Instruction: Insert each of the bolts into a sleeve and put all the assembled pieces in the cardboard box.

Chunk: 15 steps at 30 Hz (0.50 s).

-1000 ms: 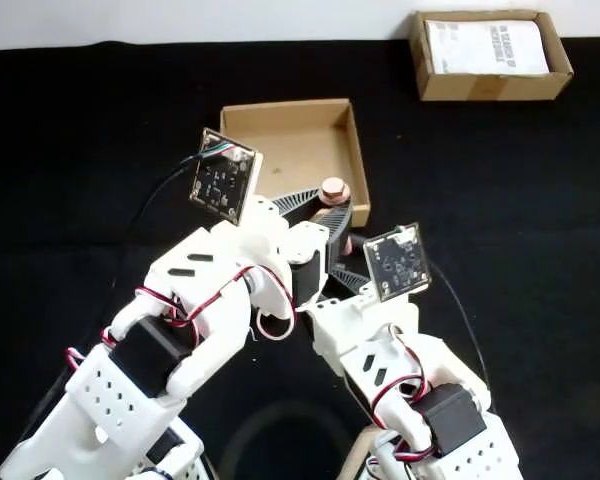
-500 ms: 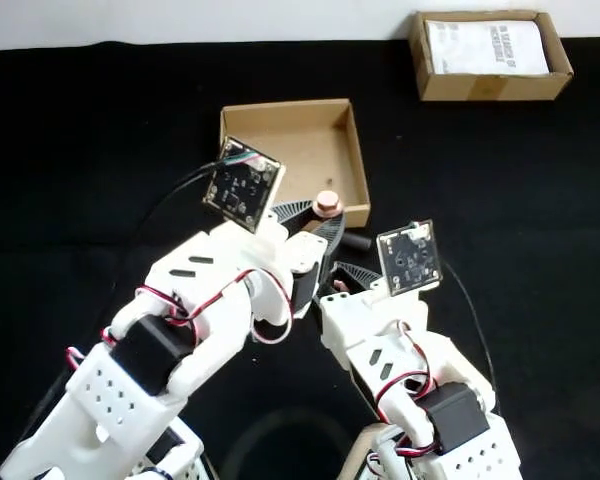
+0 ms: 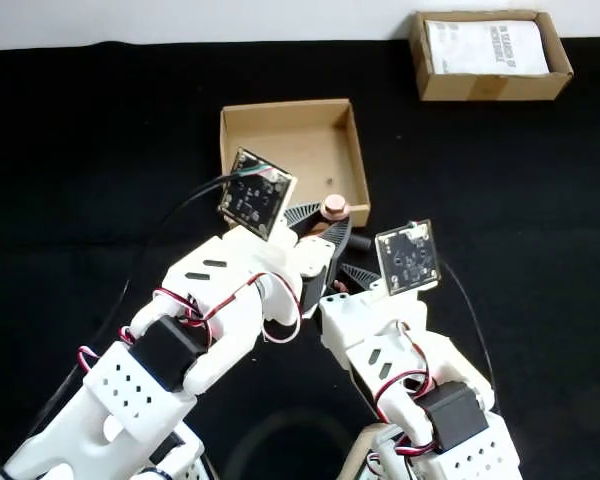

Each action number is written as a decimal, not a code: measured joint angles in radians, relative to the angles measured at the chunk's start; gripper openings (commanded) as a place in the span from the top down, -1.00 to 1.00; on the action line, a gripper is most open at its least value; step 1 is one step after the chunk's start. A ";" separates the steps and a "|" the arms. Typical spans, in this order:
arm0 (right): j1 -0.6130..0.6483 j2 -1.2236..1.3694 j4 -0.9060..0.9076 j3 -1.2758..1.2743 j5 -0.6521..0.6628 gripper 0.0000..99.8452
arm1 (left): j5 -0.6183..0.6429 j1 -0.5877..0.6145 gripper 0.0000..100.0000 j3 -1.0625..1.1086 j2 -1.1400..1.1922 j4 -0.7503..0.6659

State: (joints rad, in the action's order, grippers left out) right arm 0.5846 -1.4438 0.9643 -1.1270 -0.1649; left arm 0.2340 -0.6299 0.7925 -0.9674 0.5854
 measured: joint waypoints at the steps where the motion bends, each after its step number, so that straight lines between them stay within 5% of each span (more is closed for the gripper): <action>1: 0.000 0.000 0.000 0.000 0.000 0.99 | -0.009 -0.002 0.99 0.000 0.000 0.002; 15: 0.000 0.000 0.000 0.000 0.000 0.99 | -0.025 -0.049 0.99 -0.038 0.002 0.127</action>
State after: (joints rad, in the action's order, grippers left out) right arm 0.5846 -1.4438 0.9643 -1.1270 -0.1649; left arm 0.2094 -0.6790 0.7541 -0.9659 0.7127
